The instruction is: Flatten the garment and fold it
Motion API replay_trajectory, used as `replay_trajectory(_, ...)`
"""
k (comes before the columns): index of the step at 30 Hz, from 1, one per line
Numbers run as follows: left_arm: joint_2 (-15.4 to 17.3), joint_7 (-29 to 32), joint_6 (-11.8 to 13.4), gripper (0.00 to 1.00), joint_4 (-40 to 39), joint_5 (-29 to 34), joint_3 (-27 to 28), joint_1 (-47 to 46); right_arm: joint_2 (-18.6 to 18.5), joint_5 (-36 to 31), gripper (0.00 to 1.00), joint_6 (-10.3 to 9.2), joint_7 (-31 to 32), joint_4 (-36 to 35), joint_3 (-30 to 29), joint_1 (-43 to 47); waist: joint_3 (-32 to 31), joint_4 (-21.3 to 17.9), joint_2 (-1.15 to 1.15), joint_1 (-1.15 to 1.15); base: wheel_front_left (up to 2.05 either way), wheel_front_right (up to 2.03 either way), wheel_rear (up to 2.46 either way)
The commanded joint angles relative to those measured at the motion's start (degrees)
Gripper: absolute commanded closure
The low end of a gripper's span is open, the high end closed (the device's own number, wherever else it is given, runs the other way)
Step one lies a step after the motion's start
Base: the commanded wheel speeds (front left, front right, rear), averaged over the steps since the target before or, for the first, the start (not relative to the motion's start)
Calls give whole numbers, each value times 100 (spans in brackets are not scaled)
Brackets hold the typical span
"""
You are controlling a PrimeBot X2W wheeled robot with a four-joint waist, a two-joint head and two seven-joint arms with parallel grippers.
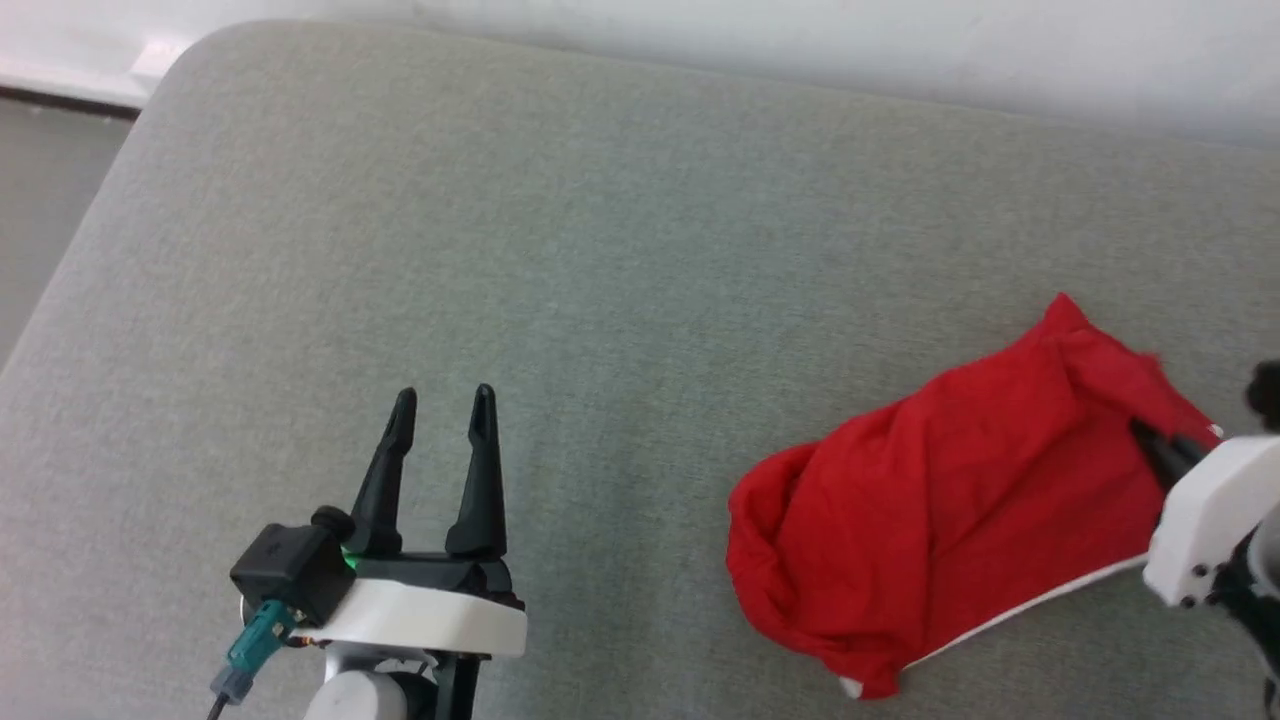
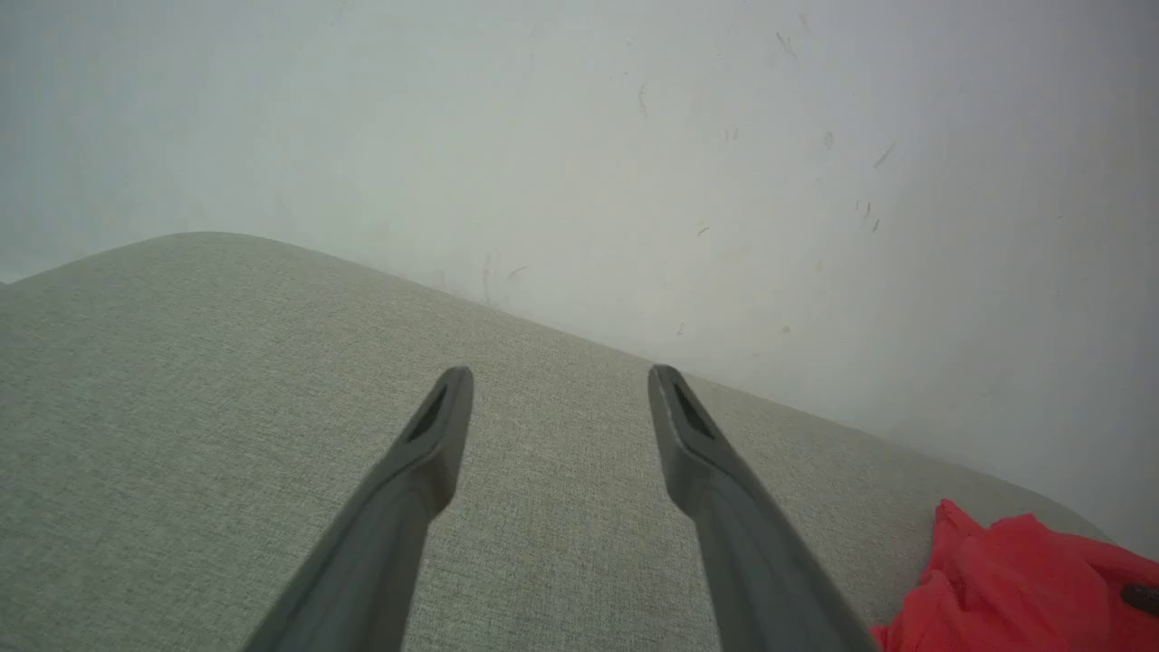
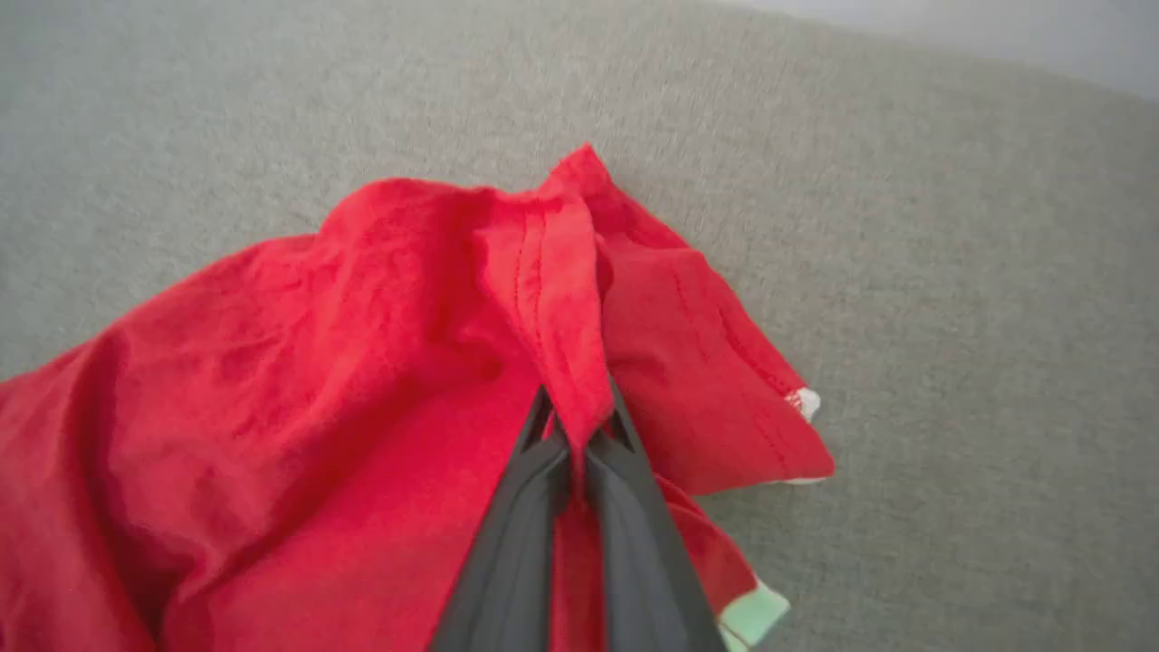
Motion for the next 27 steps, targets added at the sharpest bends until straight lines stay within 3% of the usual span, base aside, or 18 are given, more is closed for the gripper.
replay_trajectory(1,-9,-27,-25,0,9,22,26,72,14,64,100,-5,-13,-149,-87,-78,-160,-173,0,0,0,0,0)
replay_trajectory(6,-9,-27,-29,0,5,-27,108,154,281,333,100,-5,267,-861,-390,213,-317,-417,0,0,0,0,0)
replay_trajectory(10,-9,-27,-19,0,-11,-88,105,190,643,562,100,-5,744,-1334,-688,1050,-337,-532,0,0,0,0,0)
replay_trajectory(17,-9,-27,-15,0,-14,-133,53,162,799,421,98,-5,1425,-1247,-792,2899,-175,-607,0,0,0,0,0)
replay_trajectory(19,-9,-27,-9,0,-13,-120,63,146,817,376,60,-5,1405,-1198,-794,3028,-135,-635,0,0,0,0,0)
replay_trajectory(20,-9,-27,-9,0,-12,-109,73,136,843,372,0,-5,1275,-1216,-827,2968,-121,-649,0,0,0,0,0)
replay_trajectory(27,-9,-27,-70,0,55,-37,82,86,889,388,0,-5,354,-1389,-890,2101,-224,-660,0,0,0,0,0)
